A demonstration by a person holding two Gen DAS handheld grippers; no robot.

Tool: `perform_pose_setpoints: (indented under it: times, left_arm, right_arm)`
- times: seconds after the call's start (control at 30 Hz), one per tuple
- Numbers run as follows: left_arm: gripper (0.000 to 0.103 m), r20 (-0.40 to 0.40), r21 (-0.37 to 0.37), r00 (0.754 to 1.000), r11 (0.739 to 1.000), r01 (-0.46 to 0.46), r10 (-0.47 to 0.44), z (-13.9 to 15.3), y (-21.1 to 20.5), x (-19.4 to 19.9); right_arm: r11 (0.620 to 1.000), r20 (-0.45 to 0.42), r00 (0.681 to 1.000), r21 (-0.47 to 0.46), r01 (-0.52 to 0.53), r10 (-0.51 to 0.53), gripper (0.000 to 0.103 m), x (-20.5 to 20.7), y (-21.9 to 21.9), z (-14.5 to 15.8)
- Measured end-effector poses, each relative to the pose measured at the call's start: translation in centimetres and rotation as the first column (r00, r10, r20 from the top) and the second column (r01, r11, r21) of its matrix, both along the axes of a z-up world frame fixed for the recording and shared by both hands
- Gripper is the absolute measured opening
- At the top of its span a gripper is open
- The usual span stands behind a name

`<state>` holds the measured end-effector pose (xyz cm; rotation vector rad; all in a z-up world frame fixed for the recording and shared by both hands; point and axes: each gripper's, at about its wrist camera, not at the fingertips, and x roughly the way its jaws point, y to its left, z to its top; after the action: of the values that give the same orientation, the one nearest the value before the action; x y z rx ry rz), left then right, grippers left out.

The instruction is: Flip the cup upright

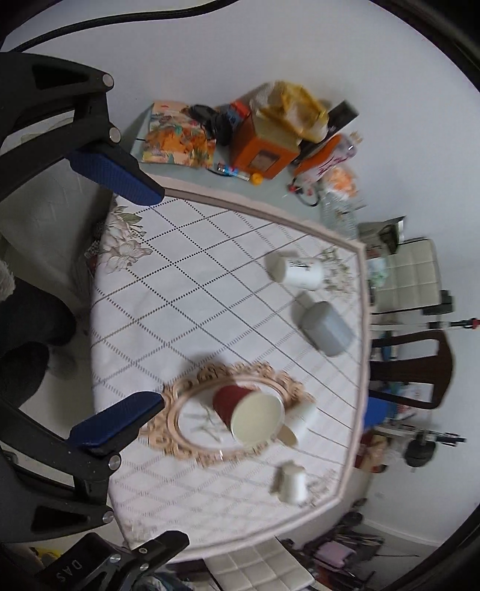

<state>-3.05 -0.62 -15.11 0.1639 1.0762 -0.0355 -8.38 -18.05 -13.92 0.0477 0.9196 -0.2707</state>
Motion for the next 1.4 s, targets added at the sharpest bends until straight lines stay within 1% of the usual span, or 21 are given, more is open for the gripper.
perform_pose_setpoints:
  times: [0.03,0.13,0.27,0.43,0.6,0.8,0.87,1.17,1.4]
  left_arm:
    - [0.103,0.021,-0.006,1.0,1.0,0.0,0.001,1.1,-0.2,-1.1]
    - [0.103,0.07,-0.016,0.998,1.0,0.002,-0.001,3.8,-0.7,-3.5]
    - [0.103,0.135,-0.028,0.991,1.0,-0.004,0.008,7.1,-1.2,-6.6]
    - [0.103,0.187,-0.047,0.982,0.999,-0.009,0.018,9.7,-1.0,-9.0]
    - [0.103,0.227,-0.066,0.973,0.998,-0.021,0.035,11.6,-0.5,-10.2]
    - [0.103,0.247,-0.075,0.968,0.997,-0.015,0.033,12.6,0.2,-10.0]
    - [0.103,0.253,-0.074,0.967,0.997,-0.016,0.034,12.6,0.2,-10.0]
    - [0.103,0.247,-0.082,0.968,0.997,-0.011,0.031,12.7,1.3,-9.7]
    - [0.103,0.249,-0.08,0.968,0.997,-0.012,0.031,12.6,1.3,-9.7]
  right_arm:
    - [1.0,0.013,1.0,0.003,-0.002,0.002,0.103,-1.2,-0.4,1.5]
    - [1.0,0.044,0.999,-0.001,0.001,-0.001,0.103,-3.7,-0.9,4.3]
    - [1.0,0.072,0.997,0.017,-0.006,0.005,0.103,-6.8,-1.8,7.8]
    - [1.0,0.113,0.993,0.008,-0.022,0.021,0.103,-9.9,-2.1,11.4]
    - [0.999,0.139,0.99,-0.006,-0.032,0.032,0.103,-11.5,-1.5,13.7]
    - [1.0,0.166,0.986,-0.004,-0.021,0.021,0.103,-12.1,-0.7,15.3]
    - [1.0,0.165,0.986,0.007,-0.028,0.026,0.103,-11.7,-0.5,15.4]
    - [1.0,0.173,0.985,0.003,-0.016,0.015,0.103,-11.4,0.5,15.5]
    - [1.0,0.168,0.986,0.007,-0.015,0.013,0.103,-11.3,0.6,15.6]
